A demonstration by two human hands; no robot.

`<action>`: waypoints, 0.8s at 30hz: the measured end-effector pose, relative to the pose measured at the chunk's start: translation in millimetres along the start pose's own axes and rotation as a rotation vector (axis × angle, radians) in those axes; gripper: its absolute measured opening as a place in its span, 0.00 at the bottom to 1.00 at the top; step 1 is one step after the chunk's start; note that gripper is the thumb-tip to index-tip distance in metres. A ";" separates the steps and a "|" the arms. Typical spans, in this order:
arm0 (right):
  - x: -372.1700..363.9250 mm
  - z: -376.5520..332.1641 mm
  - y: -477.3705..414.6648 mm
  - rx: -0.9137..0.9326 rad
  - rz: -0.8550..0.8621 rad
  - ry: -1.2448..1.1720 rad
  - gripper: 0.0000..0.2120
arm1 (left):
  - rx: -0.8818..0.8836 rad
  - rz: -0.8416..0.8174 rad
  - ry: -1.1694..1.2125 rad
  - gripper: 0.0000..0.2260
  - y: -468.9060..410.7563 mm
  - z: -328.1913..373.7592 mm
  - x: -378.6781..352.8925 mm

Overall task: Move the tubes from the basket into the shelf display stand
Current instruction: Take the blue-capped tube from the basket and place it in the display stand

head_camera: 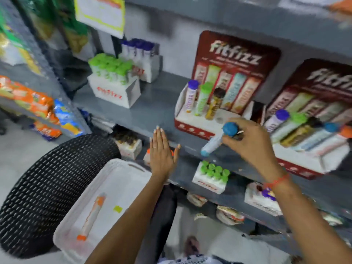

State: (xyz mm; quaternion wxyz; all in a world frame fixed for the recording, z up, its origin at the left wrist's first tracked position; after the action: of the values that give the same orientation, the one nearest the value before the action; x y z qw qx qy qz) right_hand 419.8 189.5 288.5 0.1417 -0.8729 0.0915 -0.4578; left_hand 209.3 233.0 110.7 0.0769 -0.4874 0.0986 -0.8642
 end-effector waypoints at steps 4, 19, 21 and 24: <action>40.0 22.3 -28.4 -0.034 0.193 0.127 0.15 | 0.021 -0.060 -0.019 0.38 -11.9 24.2 -11.4; 34.0 38.8 -81.6 -0.021 0.077 0.231 0.16 | 0.053 -0.097 -0.136 0.42 -11.3 24.0 -16.8; 33.7 36.7 -81.0 -0.014 0.059 0.222 0.16 | 0.064 -0.108 -0.140 0.39 -11.0 24.3 -17.0; 34.1 35.5 -80.9 -0.015 0.055 0.221 0.15 | 0.076 -0.120 -0.142 0.38 -11.6 23.7 -17.1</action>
State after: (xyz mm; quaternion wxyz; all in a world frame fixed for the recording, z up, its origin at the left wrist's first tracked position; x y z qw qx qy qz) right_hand 470.8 261.7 322.5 0.1369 -0.8153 0.1340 -0.5465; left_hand 237.9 245.8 111.4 0.0504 -0.5490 0.0306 -0.8337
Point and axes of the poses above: each hand's wrist, its own y-axis away from the middle knuckle, its own x-axis out of the back of the hand, z = x × y, the point moved 1 cm from there along -y, towards the middle knuckle, and after that the axes turned 4 degrees about y, right-handed, at the moved point
